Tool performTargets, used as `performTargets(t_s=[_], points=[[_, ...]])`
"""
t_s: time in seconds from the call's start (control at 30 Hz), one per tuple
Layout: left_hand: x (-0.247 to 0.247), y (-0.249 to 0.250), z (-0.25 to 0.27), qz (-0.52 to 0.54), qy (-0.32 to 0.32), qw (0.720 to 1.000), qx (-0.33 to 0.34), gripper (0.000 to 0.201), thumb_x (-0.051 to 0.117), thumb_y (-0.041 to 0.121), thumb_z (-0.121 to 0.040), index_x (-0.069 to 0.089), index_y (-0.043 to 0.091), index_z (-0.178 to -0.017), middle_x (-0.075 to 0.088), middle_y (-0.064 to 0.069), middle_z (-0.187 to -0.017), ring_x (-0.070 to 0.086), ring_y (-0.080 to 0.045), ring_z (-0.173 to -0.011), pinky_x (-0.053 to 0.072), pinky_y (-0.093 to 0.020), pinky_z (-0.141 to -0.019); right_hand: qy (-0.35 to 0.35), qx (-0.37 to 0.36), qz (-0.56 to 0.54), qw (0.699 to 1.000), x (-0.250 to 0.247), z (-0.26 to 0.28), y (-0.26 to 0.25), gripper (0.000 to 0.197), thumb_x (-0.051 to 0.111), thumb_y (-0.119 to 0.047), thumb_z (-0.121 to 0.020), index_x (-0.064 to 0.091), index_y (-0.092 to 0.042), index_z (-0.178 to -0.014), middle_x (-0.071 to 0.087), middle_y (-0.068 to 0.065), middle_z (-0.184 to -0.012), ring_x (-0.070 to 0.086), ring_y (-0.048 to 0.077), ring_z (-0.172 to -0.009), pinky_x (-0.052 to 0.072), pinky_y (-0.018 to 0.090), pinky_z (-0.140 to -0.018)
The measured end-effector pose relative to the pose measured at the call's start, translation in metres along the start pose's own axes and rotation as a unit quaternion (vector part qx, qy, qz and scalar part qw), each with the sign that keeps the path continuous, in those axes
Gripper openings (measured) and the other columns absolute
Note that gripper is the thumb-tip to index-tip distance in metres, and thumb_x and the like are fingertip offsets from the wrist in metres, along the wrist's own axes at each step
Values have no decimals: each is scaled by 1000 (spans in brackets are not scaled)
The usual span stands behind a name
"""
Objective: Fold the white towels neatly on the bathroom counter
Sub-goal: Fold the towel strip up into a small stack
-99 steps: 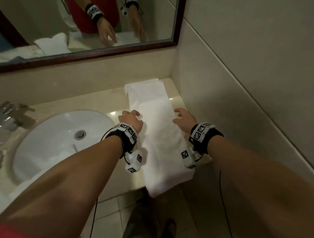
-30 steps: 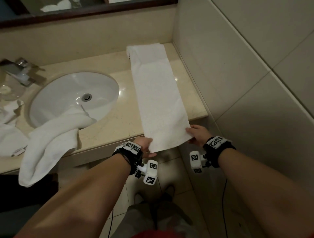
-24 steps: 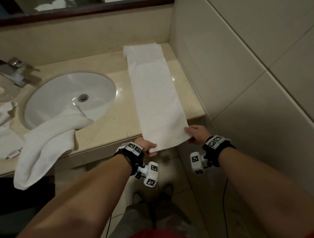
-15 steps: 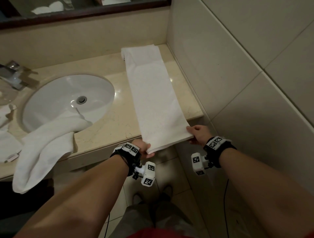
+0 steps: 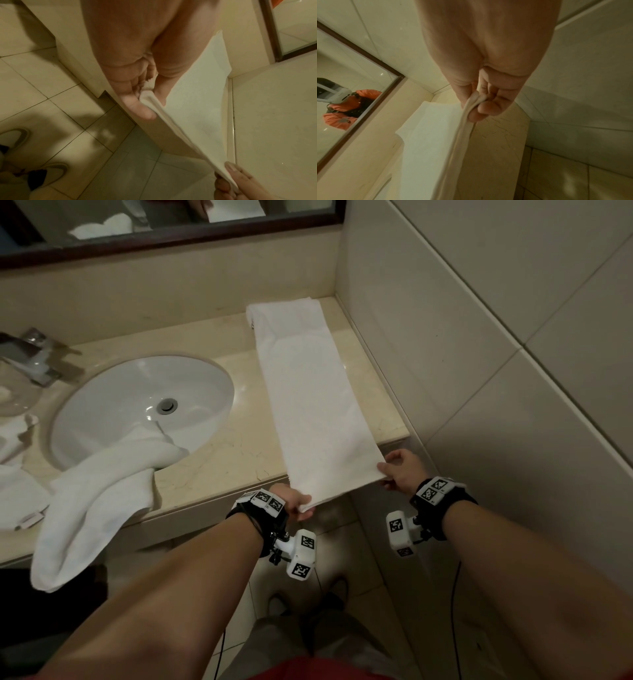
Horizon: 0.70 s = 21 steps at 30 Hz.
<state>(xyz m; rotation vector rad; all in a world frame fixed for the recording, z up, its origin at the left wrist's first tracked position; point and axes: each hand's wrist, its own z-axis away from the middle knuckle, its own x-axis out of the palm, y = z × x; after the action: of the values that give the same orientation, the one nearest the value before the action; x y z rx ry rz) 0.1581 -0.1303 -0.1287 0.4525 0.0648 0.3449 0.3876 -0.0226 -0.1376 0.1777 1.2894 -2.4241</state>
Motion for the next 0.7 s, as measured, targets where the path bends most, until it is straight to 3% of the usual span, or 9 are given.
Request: performTargets(t_s=[0.07, 0.13, 0.27, 0.33, 0.4, 0.47, 0.57, 0.63, 0.7], points=[[0, 1, 4, 9, 6, 1000, 15, 10, 60, -14, -86, 54, -6, -88, 60, -21, -84, 60, -31, -69, 55, -33, -41, 11, -20, 16, 1000, 1, 2, -2, 21, 64, -9, -90, 45, -14, -98, 58, 12, -90, 58, 22, -55, 46, 22, -37], [0, 5, 11, 14, 15, 999, 26, 13, 62, -15, -84, 53, -4, -84, 60, -20, -84, 61, -32, -71, 56, -37, -44, 8, -31, 30, 999, 3, 5, -5, 19, 59, -7, -93, 44, -18, -89, 57, 9, -84, 55, 19, -47, 43, 21, -36], [-2, 9, 14, 5, 71, 994, 86, 31, 65, -16, -80, 45, 6, -90, 54, -17, -91, 63, -37, -74, 57, -48, -55, -16, -30, 29, 999, 3, 10, -15, 16, 57, -9, -95, 50, -17, -83, 57, 6, -81, 55, 19, -52, 44, 22, -43], [-4, 9, 13, 12, 53, 994, 98, 36, 60, -15, -84, 39, 12, -96, 47, -17, -91, 60, -30, -57, 54, -41, -40, -29, -19, 35, 999, 1, 12, -19, 12, 57, -12, -96, 54, -15, -84, 59, 6, -80, 58, 16, -51, 46, 21, -44], [-7, 14, 15, 16, 28, 995, 90, 24, 57, -13, -87, 46, 9, -89, 50, -20, -80, 55, -25, -43, 42, -25, -31, -34, 4, 35, 999, 0, 13, -28, 12, 53, -11, -97, 58, -12, -86, 60, 9, -78, 59, 13, -47, 45, 19, -40], [-11, 19, 17, -2, 32, 997, 72, 12, 66, -7, -85, 56, 0, -86, 55, -18, -72, 55, -22, -48, 42, -21, -35, -28, 54, 5, 998, 1, 12, -37, 20, 43, -1, -95, 62, -8, -93, 58, 13, -79, 59, 19, -51, 42, 18, -37], [-15, 27, 22, -112, -9, 990, 80, 21, 78, -3, -74, 57, 1, -76, 54, -10, -58, 49, -17, -48, 42, -22, -44, -51, 62, 6, 997, -2, 12, -47, 39, 31, 11, -92, 63, -4, -108, 59, 14, -83, 58, 24, -61, 43, 18, -38], [-18, 31, 27, -201, -11, 974, 102, 19, 74, -9, -72, 62, 5, -77, 56, -4, -48, 50, -14, -42, 42, -21, -46, -81, 28, 49, 995, -6, 11, -49, 38, 40, 15, -90, 62, -5, -114, 63, 12, -87, 63, 19, -61, 46, 20, -43], [-19, 33, 26, -246, 28, 960, 128, 25, 70, -11, -72, 69, 4, -93, 58, -4, -53, 52, -12, -43, 45, -19, -47, -87, -11, 94, 992, -9, 9, -51, 30, 57, 11, -87, 64, -9, -108, 66, 8, -83, 64, 15, -61, 47, 21, -48]])
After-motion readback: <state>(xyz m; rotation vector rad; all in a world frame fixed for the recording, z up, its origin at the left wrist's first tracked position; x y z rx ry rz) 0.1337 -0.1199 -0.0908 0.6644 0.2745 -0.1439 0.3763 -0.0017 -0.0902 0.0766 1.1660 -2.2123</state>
